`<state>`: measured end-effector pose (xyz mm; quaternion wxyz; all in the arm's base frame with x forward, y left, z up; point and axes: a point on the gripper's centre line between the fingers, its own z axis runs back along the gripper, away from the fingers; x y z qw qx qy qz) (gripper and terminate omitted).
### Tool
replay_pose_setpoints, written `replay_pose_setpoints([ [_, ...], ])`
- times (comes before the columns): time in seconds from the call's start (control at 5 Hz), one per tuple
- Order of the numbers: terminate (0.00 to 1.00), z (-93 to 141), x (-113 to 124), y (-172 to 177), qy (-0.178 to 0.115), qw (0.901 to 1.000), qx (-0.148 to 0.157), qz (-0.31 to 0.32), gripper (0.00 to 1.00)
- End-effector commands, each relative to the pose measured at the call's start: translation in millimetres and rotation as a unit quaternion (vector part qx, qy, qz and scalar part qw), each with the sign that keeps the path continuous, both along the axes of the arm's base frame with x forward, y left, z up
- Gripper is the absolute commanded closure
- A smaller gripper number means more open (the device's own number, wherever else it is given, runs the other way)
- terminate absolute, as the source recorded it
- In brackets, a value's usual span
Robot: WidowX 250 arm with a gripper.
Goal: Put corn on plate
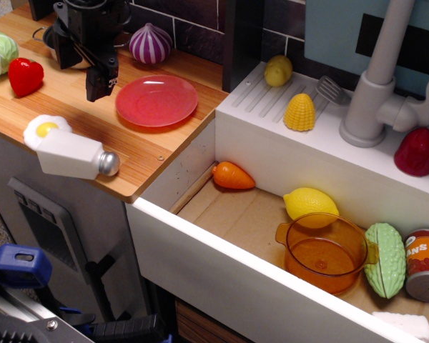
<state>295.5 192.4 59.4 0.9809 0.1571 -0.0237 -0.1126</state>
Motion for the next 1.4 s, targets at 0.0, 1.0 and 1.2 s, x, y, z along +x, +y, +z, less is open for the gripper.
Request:
replay_pose_setpoints([
  [0.0, 0.00, 0, 0, 0, 0.000, 1.0000, 0.000, 0.000, 0.00],
  [1.0, 0.00, 38, 58, -175, -0.129, 0.9904, -0.013, 0.048, 0.00],
  [1.2, 0.00, 32, 69, -187, -0.154, 0.9864, -0.036, 0.044, 0.00],
])
